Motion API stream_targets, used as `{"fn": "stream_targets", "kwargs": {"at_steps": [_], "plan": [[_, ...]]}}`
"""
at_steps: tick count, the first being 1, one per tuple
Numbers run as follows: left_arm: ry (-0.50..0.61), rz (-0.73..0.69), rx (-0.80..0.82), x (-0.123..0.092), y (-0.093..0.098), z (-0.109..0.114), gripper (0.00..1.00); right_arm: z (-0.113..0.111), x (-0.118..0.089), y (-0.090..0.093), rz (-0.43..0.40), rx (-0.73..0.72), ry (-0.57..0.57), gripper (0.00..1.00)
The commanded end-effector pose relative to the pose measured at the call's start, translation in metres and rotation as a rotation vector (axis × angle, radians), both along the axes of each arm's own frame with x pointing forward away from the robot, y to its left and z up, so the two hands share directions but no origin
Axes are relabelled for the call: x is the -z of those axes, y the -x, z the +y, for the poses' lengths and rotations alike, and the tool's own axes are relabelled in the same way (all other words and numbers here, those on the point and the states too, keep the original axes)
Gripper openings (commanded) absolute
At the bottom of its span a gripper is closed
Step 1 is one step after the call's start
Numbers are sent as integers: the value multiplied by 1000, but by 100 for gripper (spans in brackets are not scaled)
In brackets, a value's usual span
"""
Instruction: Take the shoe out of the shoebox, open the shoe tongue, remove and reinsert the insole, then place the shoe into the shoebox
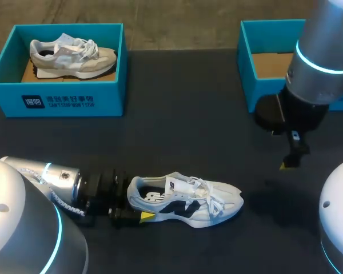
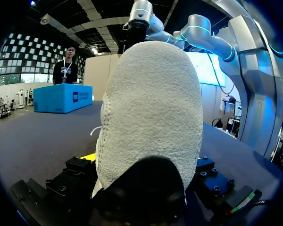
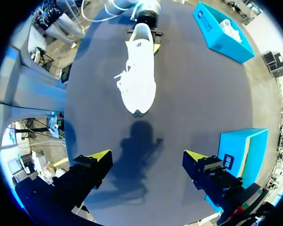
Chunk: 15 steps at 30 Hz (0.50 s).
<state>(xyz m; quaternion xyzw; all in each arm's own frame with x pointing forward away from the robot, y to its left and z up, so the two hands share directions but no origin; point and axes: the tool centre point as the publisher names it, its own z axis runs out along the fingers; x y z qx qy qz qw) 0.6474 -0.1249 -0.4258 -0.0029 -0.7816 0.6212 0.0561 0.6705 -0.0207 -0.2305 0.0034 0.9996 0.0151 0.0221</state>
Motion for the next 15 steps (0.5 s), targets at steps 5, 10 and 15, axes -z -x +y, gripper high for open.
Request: {"fn": "stream_targets", "kwargs": {"at_steps": [5,10,15], "plan": [[-2,0,-3,3,0,-3,0,4,3,-5,10,1,26,100],[-2,0,-3,3,0,-3,0,17,9,-11,49,216,51,100],[-2,0,-3,3,0,-3,0,30,17,-5,81,607,97,100]]}}
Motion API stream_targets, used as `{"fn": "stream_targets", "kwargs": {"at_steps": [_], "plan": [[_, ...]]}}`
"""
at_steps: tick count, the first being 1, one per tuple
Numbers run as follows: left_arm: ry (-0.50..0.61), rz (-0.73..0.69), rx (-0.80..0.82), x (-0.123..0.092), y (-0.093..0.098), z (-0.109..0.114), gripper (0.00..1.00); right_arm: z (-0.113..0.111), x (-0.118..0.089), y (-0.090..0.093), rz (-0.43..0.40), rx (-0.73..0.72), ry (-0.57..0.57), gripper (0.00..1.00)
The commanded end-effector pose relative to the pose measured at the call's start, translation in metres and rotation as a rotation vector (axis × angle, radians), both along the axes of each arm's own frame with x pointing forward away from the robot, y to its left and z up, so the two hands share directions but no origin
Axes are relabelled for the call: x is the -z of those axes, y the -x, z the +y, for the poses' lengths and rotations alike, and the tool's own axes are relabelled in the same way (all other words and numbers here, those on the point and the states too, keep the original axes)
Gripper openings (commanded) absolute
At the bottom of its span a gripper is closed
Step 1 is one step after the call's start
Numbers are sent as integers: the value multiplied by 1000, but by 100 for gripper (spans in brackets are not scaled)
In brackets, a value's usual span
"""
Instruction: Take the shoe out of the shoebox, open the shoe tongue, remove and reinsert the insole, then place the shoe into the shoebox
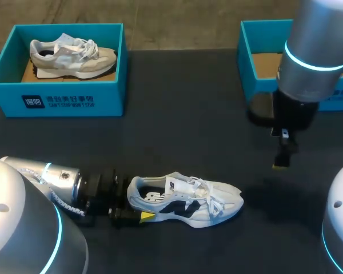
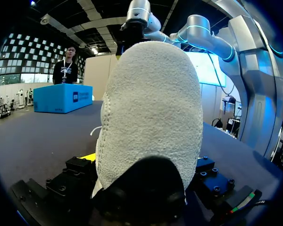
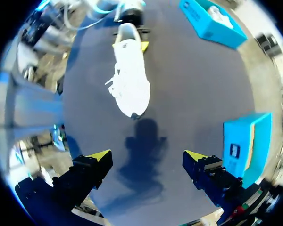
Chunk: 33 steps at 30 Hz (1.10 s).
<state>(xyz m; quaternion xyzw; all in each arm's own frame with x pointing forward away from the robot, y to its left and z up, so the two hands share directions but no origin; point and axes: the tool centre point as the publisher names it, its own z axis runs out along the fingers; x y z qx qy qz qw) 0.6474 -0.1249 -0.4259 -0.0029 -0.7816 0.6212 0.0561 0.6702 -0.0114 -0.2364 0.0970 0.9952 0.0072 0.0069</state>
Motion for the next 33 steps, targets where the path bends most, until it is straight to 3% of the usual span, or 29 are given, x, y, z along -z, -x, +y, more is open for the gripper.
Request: {"fn": "stream_targets", "kwargs": {"at_steps": [1,4,8,10,25,28,33], "plan": [[-2,0,-3,3,0,-3,0,28,11,-2,43,490,125,100],[-2,0,-3,3,0,-3,0,51,10,6,26,593,129,100],[-2,0,-3,3,0,-3,0,68,15,15,83,816,32,100],[-2,0,-3,3,0,-3,0,76,16,20,71,836,15,100],[-2,0,-3,3,0,-3,0,76,16,20,71,836,15,100],[-2,0,-3,3,0,-3,0,86,18,26,51,996,50,100],[-2,0,-3,3,0,-3,0,115,22,41,-22,1120,129,100]]}}
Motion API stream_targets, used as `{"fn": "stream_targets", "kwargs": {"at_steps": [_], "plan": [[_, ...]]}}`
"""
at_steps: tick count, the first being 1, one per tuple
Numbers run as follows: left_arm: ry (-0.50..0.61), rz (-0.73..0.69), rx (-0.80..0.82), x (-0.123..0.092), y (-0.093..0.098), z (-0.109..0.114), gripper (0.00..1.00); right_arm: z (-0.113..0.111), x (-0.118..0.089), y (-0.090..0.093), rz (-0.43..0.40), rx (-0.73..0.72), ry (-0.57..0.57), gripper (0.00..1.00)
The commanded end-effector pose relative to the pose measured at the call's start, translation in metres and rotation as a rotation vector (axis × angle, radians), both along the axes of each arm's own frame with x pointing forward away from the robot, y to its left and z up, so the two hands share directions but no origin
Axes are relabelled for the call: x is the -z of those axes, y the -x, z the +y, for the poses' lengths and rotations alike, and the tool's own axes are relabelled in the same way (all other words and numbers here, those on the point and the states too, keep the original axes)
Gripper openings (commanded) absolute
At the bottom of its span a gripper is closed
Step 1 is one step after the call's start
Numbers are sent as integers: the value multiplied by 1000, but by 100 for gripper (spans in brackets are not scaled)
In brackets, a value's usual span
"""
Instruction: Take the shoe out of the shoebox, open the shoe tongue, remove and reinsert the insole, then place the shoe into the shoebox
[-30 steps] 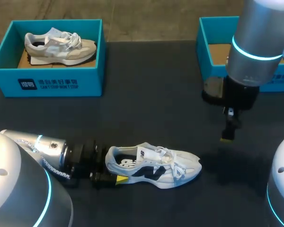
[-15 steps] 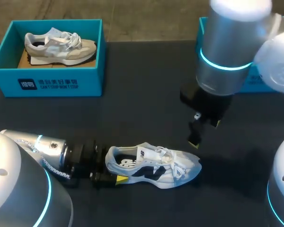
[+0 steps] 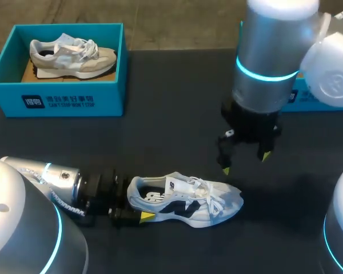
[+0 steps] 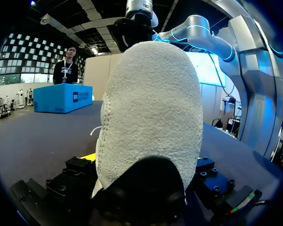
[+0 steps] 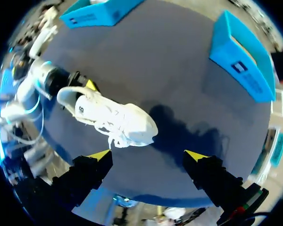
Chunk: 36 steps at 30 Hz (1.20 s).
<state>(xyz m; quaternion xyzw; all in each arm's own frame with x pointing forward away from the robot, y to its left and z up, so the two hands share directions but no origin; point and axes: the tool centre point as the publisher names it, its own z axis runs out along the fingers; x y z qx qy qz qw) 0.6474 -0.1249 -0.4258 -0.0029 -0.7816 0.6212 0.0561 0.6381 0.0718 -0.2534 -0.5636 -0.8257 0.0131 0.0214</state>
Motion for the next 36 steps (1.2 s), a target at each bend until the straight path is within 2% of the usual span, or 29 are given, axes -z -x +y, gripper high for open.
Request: {"fn": "stream_targets", "kwargs": {"at_steps": [1,11,23,25,30,36], "plan": [[-2,0,-3,3,0,-3,0,36,6,11,-27,131,141,100],[-2,0,-3,3,0,-3,0,74,6,21,-49,245,157,100],[-2,0,-3,3,0,-3,0,74,6,21,-49,245,157,100],[-2,0,-3,3,0,-3,0,87,6,28,-67,292,208,100],[-2,0,-3,3,0,-3,0,114,12,37,-83,296,212,100],[-2,0,-3,3,0,-3,0,133,19,39,-106,322,235,100]]}}
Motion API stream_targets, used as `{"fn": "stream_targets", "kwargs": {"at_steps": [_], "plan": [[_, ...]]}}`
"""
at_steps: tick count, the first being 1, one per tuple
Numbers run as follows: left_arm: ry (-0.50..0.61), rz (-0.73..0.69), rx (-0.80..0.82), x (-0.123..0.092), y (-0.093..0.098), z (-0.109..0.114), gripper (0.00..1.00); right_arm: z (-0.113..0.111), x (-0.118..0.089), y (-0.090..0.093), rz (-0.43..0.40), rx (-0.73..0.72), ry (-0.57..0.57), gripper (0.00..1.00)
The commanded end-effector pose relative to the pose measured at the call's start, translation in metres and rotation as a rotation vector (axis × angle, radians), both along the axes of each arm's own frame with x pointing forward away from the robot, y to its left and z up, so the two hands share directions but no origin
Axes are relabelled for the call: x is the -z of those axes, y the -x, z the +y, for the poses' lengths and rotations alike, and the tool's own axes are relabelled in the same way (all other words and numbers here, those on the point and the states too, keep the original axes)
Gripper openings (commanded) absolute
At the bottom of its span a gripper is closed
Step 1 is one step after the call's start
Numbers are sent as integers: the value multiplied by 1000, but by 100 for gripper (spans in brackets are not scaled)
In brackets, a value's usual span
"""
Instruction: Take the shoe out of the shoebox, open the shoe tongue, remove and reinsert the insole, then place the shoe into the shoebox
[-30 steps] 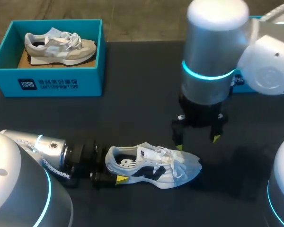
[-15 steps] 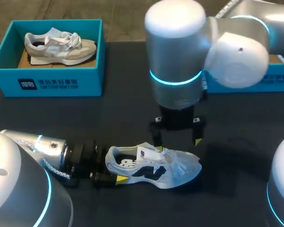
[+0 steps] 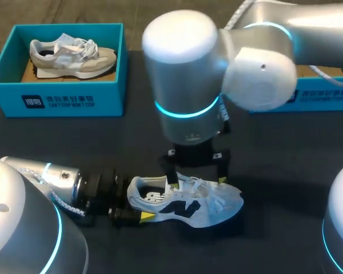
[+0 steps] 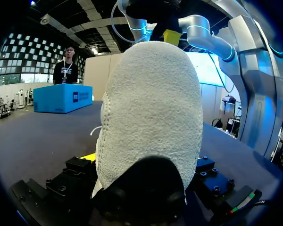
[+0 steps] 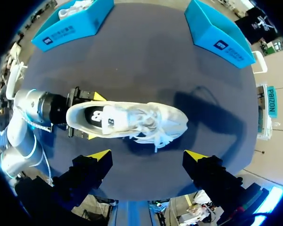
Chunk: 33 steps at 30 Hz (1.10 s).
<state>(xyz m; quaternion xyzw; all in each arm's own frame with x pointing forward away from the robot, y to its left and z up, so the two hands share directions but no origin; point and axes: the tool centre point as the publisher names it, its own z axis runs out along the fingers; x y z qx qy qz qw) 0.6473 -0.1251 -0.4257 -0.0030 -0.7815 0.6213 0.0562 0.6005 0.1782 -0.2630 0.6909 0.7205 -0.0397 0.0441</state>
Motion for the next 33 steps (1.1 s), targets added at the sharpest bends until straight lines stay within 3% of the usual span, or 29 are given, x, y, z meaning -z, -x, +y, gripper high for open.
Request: {"fn": "stream_targets", "kwargs": {"at_steps": [1,7,20,33], "plan": [[-3,0,-4,3,0,-3,0,29,10,2,-13,-4,103,100],[-3,0,-4,3,0,-3,0,39,17,-5,-18,-4,95,100],[-3,0,-4,3,0,-3,0,58,40,-12,-57,65,208,100],[-3,0,-4,3,0,-3,0,48,65,-25,-64,104,226,100]]}}
